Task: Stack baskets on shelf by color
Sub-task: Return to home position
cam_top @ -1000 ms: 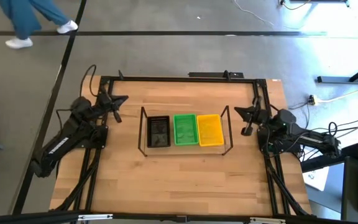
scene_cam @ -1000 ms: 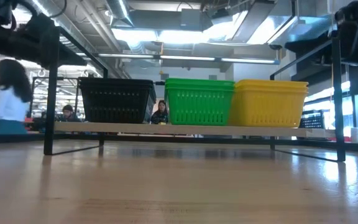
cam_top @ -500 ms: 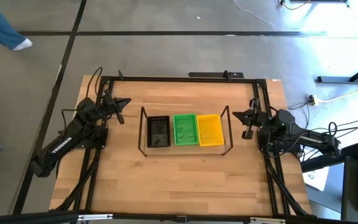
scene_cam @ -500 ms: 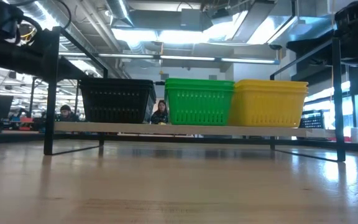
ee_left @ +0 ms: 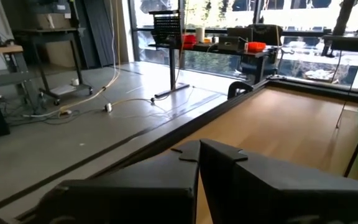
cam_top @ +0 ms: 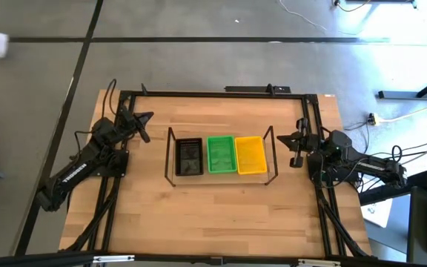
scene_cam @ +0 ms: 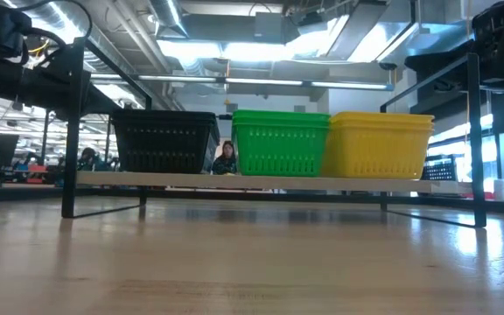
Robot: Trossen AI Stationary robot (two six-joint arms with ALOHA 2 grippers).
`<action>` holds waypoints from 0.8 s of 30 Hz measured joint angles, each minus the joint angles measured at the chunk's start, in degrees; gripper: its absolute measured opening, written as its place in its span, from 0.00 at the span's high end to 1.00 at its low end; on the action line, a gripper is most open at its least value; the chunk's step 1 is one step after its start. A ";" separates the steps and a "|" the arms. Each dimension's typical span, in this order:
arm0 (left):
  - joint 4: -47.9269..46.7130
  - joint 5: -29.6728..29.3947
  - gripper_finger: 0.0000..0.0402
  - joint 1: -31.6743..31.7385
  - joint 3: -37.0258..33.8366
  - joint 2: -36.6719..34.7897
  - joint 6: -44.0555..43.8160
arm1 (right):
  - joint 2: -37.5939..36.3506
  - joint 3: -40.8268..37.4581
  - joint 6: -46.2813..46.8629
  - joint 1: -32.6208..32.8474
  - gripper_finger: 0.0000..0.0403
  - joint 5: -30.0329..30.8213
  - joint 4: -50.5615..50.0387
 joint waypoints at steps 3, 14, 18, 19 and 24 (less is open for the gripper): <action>0.02 0.00 1.00 0.00 0.00 0.00 1.69 | 0.00 0.02 -0.04 -0.01 0.97 0.00 0.00; 0.10 -0.01 0.97 0.00 0.00 0.00 1.64 | 0.00 0.03 -0.19 -0.01 0.99 0.00 0.00; 0.13 -0.01 0.98 0.00 0.00 0.00 1.64 | 0.00 0.04 -0.19 -0.01 0.97 0.00 0.00; 0.13 -0.01 0.98 0.00 0.00 0.00 1.64 | 0.00 0.04 -0.19 -0.01 0.97 0.00 0.00; 0.14 -0.01 1.00 -0.02 0.00 0.00 1.64 | 0.00 0.04 -0.19 -0.01 0.98 0.00 -0.01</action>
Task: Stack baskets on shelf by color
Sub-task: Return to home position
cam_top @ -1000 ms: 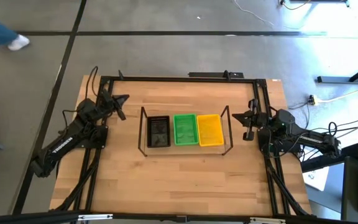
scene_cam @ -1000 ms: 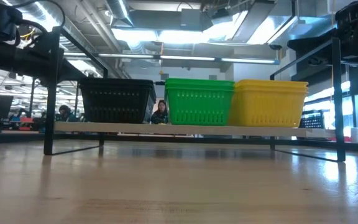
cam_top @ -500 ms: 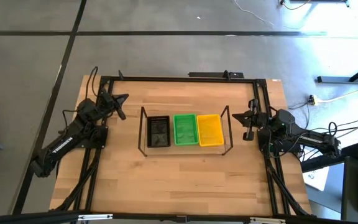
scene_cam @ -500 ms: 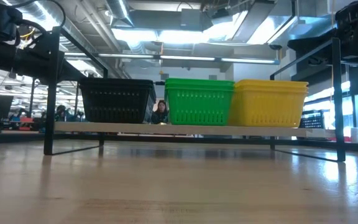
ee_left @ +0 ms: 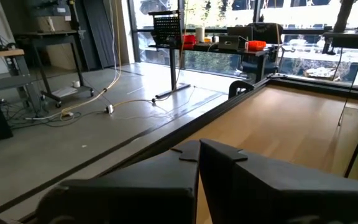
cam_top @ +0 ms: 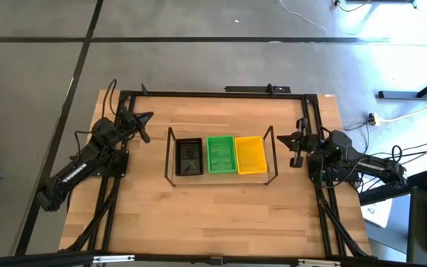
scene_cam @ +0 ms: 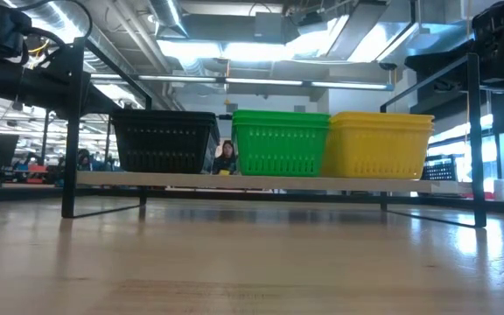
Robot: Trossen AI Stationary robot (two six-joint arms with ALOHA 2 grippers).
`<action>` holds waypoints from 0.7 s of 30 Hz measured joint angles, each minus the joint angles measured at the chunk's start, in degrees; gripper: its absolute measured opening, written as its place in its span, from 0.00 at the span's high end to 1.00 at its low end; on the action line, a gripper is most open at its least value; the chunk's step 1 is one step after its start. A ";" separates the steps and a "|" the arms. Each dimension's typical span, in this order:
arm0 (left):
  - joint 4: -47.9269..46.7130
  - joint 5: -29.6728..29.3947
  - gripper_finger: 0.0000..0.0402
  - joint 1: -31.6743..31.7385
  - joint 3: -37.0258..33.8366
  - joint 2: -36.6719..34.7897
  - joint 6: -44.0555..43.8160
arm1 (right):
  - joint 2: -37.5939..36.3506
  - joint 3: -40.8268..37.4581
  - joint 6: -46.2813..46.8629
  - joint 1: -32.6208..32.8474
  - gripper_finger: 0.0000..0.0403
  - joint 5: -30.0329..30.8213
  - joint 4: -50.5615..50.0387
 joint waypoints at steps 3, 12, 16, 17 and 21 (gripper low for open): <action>0.01 -0.02 1.00 -0.01 0.00 0.00 0.00 | 0.00 0.00 -0.02 0.00 0.98 0.00 -0.01; 0.01 -0.02 0.97 -0.01 0.00 0.00 0.02 | 0.00 0.00 -0.01 0.00 0.98 0.00 -0.02; 0.01 -0.02 0.96 -0.01 0.00 0.00 0.02 | 0.00 0.00 -0.02 0.00 0.98 0.00 -0.02; 0.01 -0.04 0.96 -0.01 0.00 0.00 0.02 | 0.00 0.00 -0.02 0.00 0.98 0.00 -0.02; 0.01 -0.04 0.98 -0.01 0.00 0.00 0.02 | 0.00 0.00 0.00 0.00 0.99 0.00 -0.02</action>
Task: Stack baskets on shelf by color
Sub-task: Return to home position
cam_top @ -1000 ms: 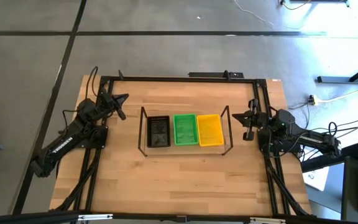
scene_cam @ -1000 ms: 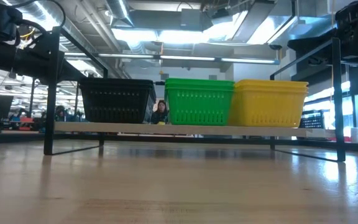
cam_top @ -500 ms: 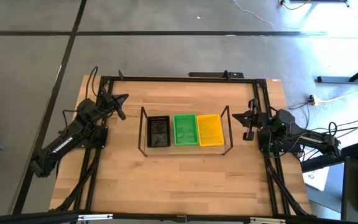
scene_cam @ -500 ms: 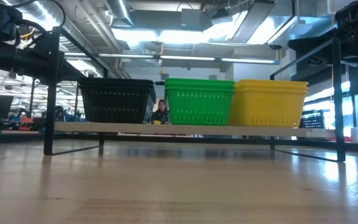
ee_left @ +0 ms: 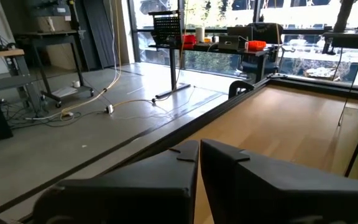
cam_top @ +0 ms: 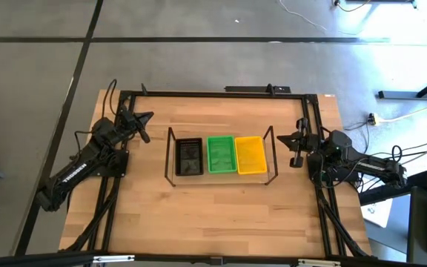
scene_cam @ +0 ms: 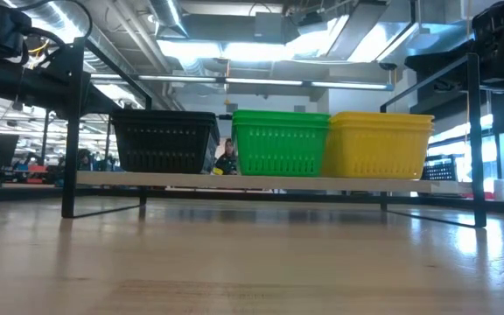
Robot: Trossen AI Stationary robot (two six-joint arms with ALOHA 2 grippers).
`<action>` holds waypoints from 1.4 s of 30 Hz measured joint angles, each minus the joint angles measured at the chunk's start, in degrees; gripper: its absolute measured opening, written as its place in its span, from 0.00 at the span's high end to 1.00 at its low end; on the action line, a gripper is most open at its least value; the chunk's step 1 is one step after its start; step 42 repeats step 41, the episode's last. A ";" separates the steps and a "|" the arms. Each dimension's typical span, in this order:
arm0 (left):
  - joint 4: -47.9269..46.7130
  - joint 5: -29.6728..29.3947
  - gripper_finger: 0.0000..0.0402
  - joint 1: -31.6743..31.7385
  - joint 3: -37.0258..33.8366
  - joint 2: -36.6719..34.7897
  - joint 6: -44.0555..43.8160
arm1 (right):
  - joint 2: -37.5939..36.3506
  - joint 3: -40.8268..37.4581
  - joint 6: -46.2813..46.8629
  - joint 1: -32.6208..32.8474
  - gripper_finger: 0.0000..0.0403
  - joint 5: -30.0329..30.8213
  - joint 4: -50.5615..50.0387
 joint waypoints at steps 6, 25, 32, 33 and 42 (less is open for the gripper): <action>0.00 0.02 1.00 0.00 0.00 0.00 0.00 | 0.00 0.00 -0.02 0.02 0.99 0.00 0.00; 0.01 0.02 0.97 0.02 0.00 0.00 0.00 | 0.00 0.02 0.00 0.00 0.99 0.00 0.00; 0.02 0.02 0.99 0.02 0.00 0.00 0.00 | 0.01 0.02 0.00 0.01 0.99 0.02 0.00; 0.01 0.02 0.99 0.02 0.00 0.00 0.00 | 0.02 0.02 -0.02 0.00 0.99 0.01 0.00; 0.02 0.02 0.99 0.02 0.00 0.00 0.00 | 0.01 0.02 0.00 0.00 0.99 0.02 0.00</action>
